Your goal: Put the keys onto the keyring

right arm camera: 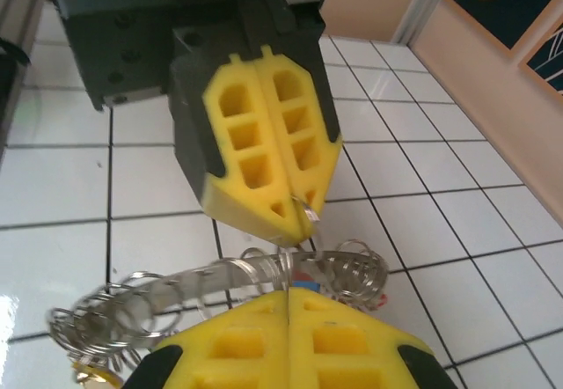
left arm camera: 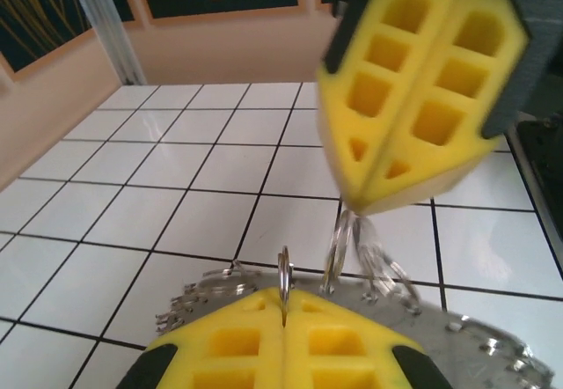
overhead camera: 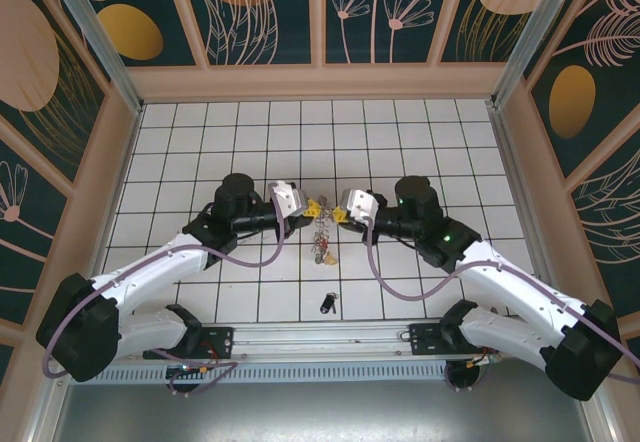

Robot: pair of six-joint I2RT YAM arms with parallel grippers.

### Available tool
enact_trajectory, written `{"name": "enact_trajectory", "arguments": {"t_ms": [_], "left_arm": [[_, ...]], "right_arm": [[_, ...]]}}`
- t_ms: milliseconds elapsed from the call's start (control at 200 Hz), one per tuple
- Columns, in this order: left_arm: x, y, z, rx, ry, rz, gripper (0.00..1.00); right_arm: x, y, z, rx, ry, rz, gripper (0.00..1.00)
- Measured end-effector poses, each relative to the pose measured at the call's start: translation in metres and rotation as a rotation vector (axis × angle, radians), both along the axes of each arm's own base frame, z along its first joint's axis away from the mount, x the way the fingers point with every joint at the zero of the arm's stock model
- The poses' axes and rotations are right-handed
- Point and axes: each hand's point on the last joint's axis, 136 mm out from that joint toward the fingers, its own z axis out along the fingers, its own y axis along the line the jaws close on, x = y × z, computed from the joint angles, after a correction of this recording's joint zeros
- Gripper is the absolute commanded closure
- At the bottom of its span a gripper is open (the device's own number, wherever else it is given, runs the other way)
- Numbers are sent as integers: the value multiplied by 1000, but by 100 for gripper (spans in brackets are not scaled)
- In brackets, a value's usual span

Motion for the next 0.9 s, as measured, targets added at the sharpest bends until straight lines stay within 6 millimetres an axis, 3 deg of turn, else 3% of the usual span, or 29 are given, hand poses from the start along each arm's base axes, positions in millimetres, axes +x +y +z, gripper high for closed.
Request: {"name": "enact_trajectory", "arguments": {"t_ms": [360, 556, 671, 796, 901], "left_arm": [[3, 8, -1, -42, 59, 76, 100], [-2, 8, 2, -38, 9, 45, 100], [-5, 10, 3, -19, -46, 24, 100], [-8, 11, 1, 8, -87, 9, 100], [-9, 11, -2, 22, -99, 0, 100]], "right_arm": [[-8, 0, -6, 79, 41, 5, 100], [-8, -4, -11, 34, 2, 12, 82], [-8, -7, -8, -20, -41, 26, 79], [-3, -7, 3, -60, -90, 42, 69], [-1, -8, 1, -99, -113, 59, 68]]}}
